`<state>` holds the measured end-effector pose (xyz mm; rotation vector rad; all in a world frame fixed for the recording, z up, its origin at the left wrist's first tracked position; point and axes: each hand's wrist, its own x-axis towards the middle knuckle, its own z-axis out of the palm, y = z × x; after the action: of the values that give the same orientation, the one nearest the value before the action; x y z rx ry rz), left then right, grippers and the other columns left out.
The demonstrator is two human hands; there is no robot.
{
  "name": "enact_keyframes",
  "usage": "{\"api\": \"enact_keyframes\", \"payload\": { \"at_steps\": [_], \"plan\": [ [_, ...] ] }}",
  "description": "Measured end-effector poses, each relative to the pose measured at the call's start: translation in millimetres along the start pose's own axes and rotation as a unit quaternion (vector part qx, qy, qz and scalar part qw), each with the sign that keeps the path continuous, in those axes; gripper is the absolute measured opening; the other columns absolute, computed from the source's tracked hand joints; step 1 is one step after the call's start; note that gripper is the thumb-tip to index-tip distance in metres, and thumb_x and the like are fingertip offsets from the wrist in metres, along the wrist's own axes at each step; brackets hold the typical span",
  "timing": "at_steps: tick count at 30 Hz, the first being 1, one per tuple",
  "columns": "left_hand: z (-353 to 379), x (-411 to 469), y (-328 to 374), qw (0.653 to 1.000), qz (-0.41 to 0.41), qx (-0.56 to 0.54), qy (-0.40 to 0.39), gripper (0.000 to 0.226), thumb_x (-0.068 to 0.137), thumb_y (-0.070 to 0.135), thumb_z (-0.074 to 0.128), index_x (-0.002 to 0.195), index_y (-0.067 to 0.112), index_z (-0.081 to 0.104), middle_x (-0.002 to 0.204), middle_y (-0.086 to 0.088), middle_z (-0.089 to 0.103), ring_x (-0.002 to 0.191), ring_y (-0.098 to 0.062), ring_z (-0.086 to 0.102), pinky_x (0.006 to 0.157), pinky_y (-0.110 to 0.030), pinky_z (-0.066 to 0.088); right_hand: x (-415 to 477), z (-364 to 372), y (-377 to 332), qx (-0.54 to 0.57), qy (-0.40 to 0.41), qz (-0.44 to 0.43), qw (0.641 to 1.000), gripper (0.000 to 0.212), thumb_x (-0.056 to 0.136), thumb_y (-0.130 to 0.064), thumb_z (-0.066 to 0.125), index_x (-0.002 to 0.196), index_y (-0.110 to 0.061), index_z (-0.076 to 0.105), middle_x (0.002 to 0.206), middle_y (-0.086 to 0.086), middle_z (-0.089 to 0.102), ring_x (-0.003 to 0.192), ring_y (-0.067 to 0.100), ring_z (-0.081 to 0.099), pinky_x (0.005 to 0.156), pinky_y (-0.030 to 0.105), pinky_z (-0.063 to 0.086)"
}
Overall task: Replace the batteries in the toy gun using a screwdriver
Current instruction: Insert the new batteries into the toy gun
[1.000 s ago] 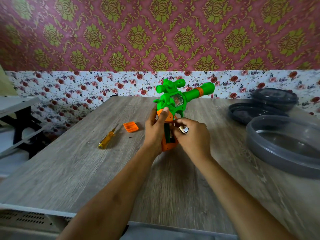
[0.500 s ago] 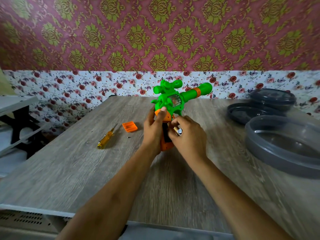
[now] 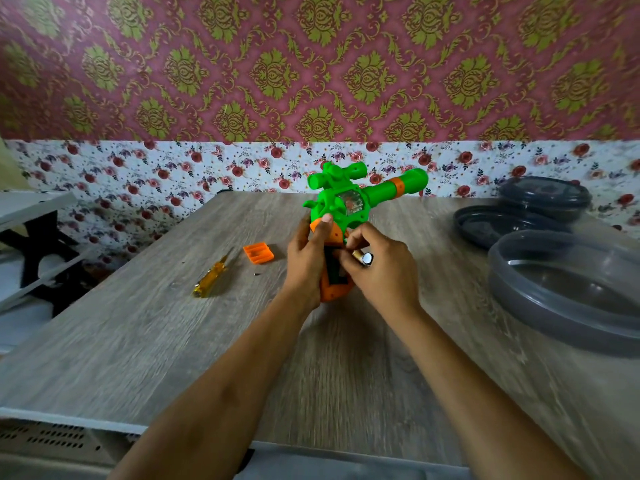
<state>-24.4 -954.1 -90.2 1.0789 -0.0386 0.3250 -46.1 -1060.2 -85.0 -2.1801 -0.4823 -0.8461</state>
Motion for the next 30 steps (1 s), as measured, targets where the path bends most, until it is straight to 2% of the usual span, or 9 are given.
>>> {"api": "enact_keyframes", "payload": {
  "at_steps": [3, 6, 9, 13, 16, 19, 23, 25, 30],
  "plan": [
    [-3, 1, 4, 0.999, -0.022, -0.016, 0.018, 0.012, 0.094, 0.024, 0.055, 0.102, 0.014, 0.057, 0.081, -0.012, 0.058, 0.057, -0.024, 0.057, 0.049, -0.031, 0.048, 6, -7, 5, 0.081, -0.057, 0.043, 0.994, 0.022, 0.075, -0.028, 0.073, 0.095, -0.024, 0.064, 0.084, -0.01, 0.069, 0.086, 0.013, 0.067, 0.073, 0.037, 0.054],
    [-9, 6, 5, 0.998, -0.036, -0.019, 0.049, 0.008, 0.092, 0.027, 0.058, 0.095, 0.02, 0.059, 0.082, -0.013, 0.064, 0.066, -0.028, 0.061, 0.06, -0.039, 0.051, 10, -14, 8, 0.089, -0.12, 0.044, 0.988, 0.023, 0.074, -0.029, 0.075, 0.097, -0.027, 0.071, 0.088, -0.01, 0.072, 0.088, 0.011, 0.066, 0.08, 0.037, 0.053],
    [-14, 12, 3, 0.997, -0.033, -0.008, 0.067, 0.011, 0.091, 0.03, 0.059, 0.097, 0.021, 0.059, 0.083, -0.013, 0.064, 0.071, -0.028, 0.061, 0.071, -0.044, 0.051, 13, -21, 10, 0.059, -0.15, 0.029, 0.987, 0.014, 0.072, -0.031, 0.076, 0.086, -0.03, 0.073, 0.086, -0.008, 0.073, 0.084, 0.011, 0.066, 0.077, 0.035, 0.054],
    [-14, 14, 4, 0.995, -0.045, -0.009, 0.084, 0.015, 0.093, 0.031, 0.057, 0.098, 0.018, 0.058, 0.077, -0.01, 0.06, 0.061, -0.022, 0.057, 0.059, -0.032, 0.049, 13, -26, 9, 0.053, -0.156, 0.03, 0.986, 0.011, 0.071, -0.03, 0.078, 0.081, -0.029, 0.072, 0.078, -0.006, 0.071, 0.075, 0.011, 0.064, 0.067, 0.03, 0.052],
    [-16, 14, 6, 0.993, -0.083, -0.013, 0.087, 0.041, 0.088, 0.041, 0.059, 0.117, 0.011, 0.057, 0.08, -0.01, 0.06, 0.06, -0.021, 0.059, 0.055, -0.03, 0.051, 13, -24, 8, 0.089, -0.089, 0.044, 0.991, 0.011, 0.071, -0.022, 0.078, 0.08, -0.023, 0.072, 0.074, -0.005, 0.069, 0.066, 0.005, 0.059, 0.058, 0.023, 0.045],
    [-16, 14, 4, 0.993, -0.078, -0.015, 0.084, 0.05, 0.084, 0.044, 0.063, 0.122, 0.013, 0.056, 0.099, -0.016, 0.064, 0.077, -0.029, 0.063, 0.067, -0.041, 0.055, 11, -23, 8, 0.103, -0.075, 0.039, 0.991, 0.012, 0.071, -0.019, 0.078, 0.08, -0.022, 0.071, 0.077, -0.001, 0.071, 0.065, 0.006, 0.059, 0.058, 0.025, 0.045],
    [-15, 14, 3, 0.996, -0.06, -0.019, 0.067, 0.022, 0.088, 0.037, 0.062, 0.102, 0.02, 0.059, 0.11, -0.026, 0.061, 0.091, -0.037, 0.06, 0.083, -0.061, 0.048, 7, -19, 6, 0.064, -0.105, 0.02, 0.992, 0.014, 0.07, -0.025, 0.078, 0.082, -0.024, 0.071, 0.078, -0.003, 0.072, 0.071, 0.015, 0.065, 0.062, 0.031, 0.049],
    [-15, 14, 4, 0.996, -0.052, -0.024, 0.067, 0.017, 0.089, 0.034, 0.061, 0.098, 0.02, 0.059, 0.102, -0.025, 0.06, 0.086, -0.036, 0.06, 0.08, -0.057, 0.049, 8, -19, 6, 0.053, -0.105, 0.01, 0.993, 0.014, 0.07, -0.028, 0.078, 0.082, -0.024, 0.072, 0.077, -0.003, 0.073, 0.071, 0.015, 0.065, 0.063, 0.032, 0.05],
    [-13, 11, 8, 0.997, -0.042, -0.007, 0.063, 0.008, 0.093, 0.031, 0.056, 0.095, 0.024, 0.058, 0.079, -0.01, 0.06, 0.059, -0.021, 0.057, 0.055, -0.029, 0.049, 7, -22, 3, 0.049, -0.167, -0.014, 0.985, 0.012, 0.074, -0.027, 0.074, 0.085, -0.021, 0.074, 0.083, -0.004, 0.074, 0.077, 0.012, 0.067, 0.07, 0.032, 0.053]
  ]
}}
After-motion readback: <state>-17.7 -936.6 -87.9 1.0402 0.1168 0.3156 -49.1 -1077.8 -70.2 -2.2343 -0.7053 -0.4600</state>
